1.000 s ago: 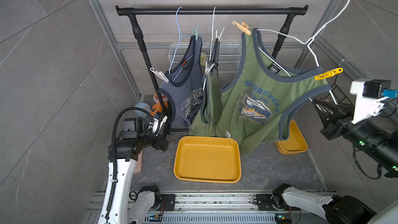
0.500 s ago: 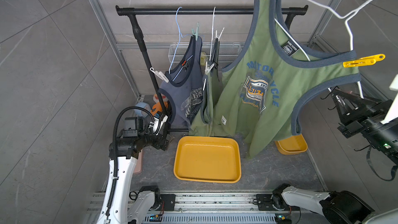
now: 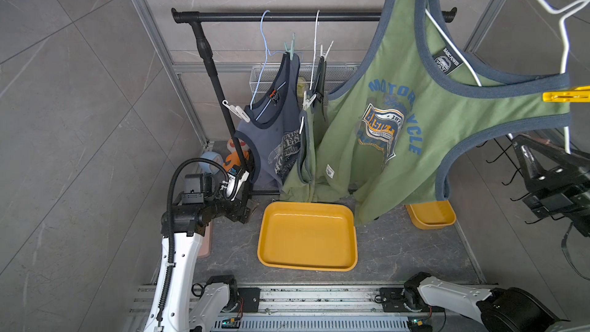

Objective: Remove the clothespins securing tank tops to the hanger
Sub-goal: Pick up the hanger from the clothesline.

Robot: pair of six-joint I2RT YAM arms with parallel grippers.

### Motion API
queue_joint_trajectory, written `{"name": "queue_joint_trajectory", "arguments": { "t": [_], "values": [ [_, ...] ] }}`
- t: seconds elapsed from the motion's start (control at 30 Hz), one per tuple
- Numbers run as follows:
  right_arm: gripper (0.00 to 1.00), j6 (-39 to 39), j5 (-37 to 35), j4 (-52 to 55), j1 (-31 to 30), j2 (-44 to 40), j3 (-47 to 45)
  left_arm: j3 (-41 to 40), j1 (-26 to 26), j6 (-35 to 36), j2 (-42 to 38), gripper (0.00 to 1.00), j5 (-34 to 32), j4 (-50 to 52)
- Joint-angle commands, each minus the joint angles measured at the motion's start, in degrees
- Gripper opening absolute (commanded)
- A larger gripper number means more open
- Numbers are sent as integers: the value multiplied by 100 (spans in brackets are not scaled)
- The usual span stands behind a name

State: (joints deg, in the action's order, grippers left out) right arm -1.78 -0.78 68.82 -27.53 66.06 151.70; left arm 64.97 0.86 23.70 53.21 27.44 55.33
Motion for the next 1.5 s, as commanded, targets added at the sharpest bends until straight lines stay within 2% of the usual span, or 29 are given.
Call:
{"name": "queue_joint_trajectory", "arguments": {
  "t": [0.0,0.33,0.77,1.47],
  "values": [
    [0,-179,315,-419,-33,-154,52,56,-16,16,-1,100,227,11],
    [0,-346,1033,-220,-34,-278,-45,175,-16,32,-96,100,165,88],
    [0,-524,1922,-207,-34,-217,-93,363,-16,609,-520,100,208,792],
    [0,-993,3395,-1871,-33,-480,-2596,653,-15,1286,-1093,100,578,1916]
  ]
}}
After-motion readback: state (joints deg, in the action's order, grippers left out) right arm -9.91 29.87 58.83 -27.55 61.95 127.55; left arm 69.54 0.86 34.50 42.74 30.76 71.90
